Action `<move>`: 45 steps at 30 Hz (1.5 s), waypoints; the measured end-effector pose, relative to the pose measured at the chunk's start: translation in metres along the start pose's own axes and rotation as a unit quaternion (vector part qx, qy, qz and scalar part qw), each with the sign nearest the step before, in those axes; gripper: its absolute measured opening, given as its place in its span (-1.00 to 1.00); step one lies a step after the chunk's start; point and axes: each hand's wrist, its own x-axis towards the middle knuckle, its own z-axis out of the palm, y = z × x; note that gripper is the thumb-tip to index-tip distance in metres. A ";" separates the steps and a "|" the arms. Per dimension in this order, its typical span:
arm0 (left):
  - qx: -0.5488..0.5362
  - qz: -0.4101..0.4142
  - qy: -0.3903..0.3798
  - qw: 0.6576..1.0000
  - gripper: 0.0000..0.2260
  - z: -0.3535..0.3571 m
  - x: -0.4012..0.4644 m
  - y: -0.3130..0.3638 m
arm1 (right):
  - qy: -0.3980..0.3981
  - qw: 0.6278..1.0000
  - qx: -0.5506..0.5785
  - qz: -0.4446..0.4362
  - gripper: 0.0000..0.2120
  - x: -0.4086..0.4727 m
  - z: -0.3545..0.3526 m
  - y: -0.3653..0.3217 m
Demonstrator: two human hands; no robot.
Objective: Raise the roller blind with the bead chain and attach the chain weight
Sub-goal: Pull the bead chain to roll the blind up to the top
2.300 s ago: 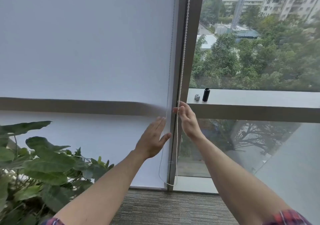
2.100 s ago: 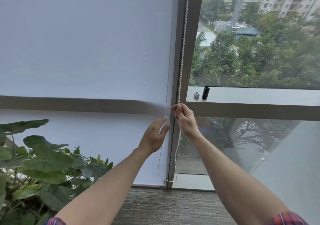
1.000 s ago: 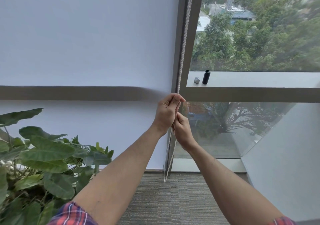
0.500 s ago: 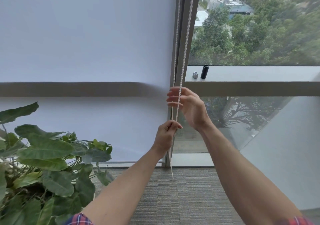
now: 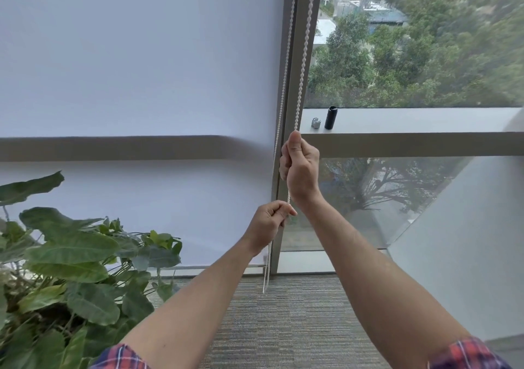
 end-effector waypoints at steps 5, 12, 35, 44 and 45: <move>0.028 -0.050 -0.078 0.995 -0.80 -0.021 -0.005 -0.003 | -0.002 0.999 0.001 0.032 -0.57 -0.024 -0.006 0.021; -0.096 0.021 0.048 0.994 -0.71 -0.032 0.024 0.056 | -0.019 0.999 0.018 0.048 -0.55 -0.046 -0.010 0.040; -0.155 0.132 0.113 0.973 -0.58 0.020 0.034 0.112 | -0.124 0.967 -0.106 0.195 -0.46 -0.068 -0.044 0.091; -0.077 0.107 0.130 0.983 -0.57 0.017 0.020 0.068 | -0.030 0.984 -0.097 0.147 -0.39 -0.025 -0.050 0.049; -0.074 0.101 0.134 0.983 -0.58 0.017 0.017 0.061 | -0.025 0.989 -0.075 0.126 -0.38 -0.021 -0.045 0.041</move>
